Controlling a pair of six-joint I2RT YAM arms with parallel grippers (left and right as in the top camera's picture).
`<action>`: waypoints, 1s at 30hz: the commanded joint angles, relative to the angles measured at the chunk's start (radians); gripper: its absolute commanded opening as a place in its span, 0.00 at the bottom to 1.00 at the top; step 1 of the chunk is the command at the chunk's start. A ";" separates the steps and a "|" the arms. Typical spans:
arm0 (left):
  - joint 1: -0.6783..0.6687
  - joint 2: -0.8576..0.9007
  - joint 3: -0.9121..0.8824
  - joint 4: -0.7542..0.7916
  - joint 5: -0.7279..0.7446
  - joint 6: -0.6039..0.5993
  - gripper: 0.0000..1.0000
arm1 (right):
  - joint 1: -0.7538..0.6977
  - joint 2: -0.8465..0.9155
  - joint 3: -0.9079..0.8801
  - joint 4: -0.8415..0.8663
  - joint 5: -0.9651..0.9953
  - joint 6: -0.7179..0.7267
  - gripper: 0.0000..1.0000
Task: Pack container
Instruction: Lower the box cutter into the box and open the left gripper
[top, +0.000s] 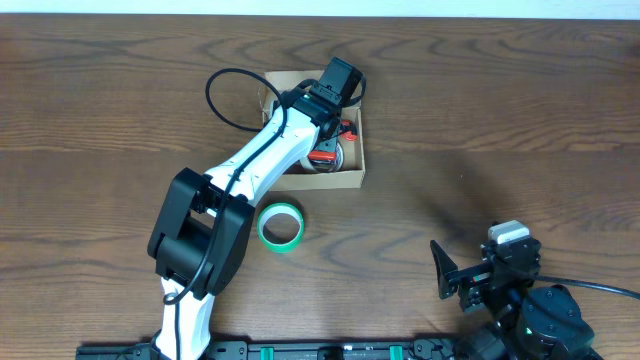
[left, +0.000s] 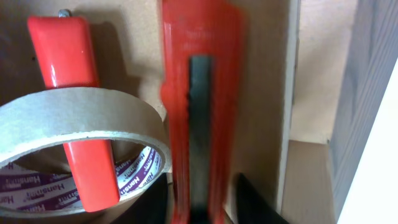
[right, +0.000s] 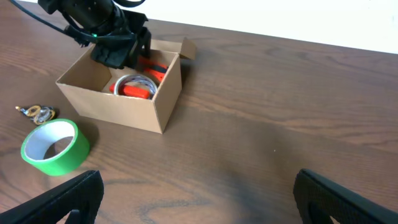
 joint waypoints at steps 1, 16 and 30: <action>-0.002 0.015 0.016 -0.005 -0.018 -0.018 0.43 | 0.006 -0.006 -0.001 -0.002 0.010 0.011 0.99; -0.004 -0.042 0.017 -0.036 -0.018 -0.008 0.44 | 0.006 -0.006 -0.001 -0.002 0.010 0.011 0.99; -0.004 -0.325 0.017 -0.358 -0.079 0.353 0.68 | 0.006 -0.006 -0.001 -0.002 0.010 0.011 0.99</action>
